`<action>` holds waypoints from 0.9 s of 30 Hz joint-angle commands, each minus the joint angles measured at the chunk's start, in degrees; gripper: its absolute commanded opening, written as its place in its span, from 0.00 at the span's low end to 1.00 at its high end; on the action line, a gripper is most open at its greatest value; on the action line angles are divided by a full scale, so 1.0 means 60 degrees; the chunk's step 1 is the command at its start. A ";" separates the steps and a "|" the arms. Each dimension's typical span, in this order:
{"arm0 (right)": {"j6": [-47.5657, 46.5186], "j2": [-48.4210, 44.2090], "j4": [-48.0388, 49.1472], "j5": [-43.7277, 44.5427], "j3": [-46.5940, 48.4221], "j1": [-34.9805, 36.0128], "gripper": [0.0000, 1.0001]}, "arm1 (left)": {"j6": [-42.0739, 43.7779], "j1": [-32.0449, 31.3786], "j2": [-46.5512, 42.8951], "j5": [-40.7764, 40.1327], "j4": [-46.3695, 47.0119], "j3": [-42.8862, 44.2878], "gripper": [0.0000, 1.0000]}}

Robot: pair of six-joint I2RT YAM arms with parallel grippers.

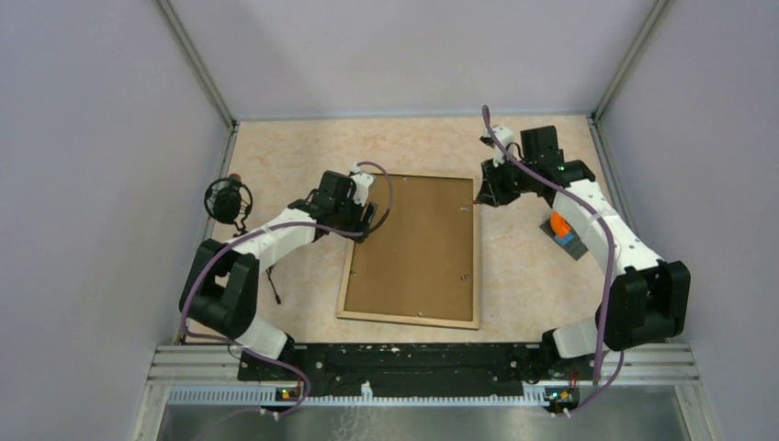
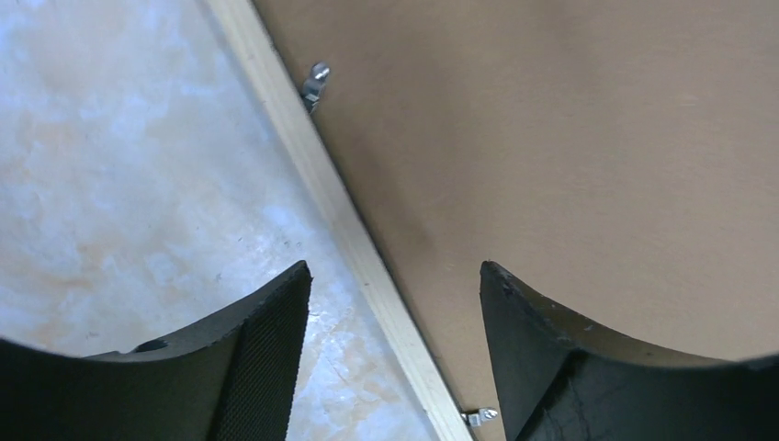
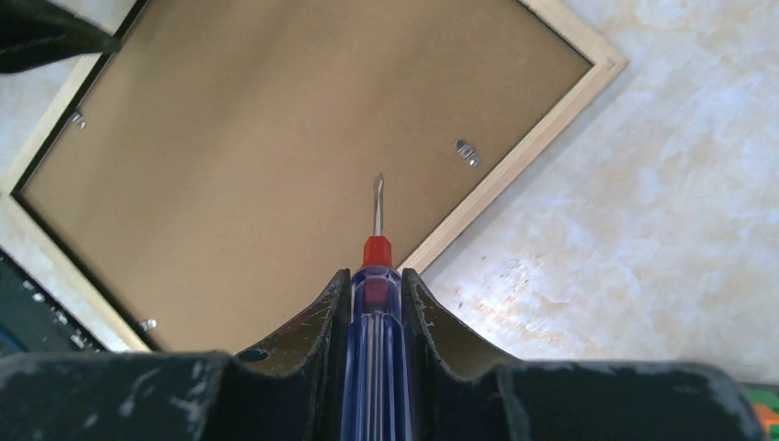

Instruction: Take the photo out of the frame

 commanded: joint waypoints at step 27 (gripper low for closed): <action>0.0279 -0.2128 0.0189 -0.1022 -0.1237 -0.1103 0.00 | 0.4447 0.0450 0.5499 0.2154 -0.2449 0.5112 0.34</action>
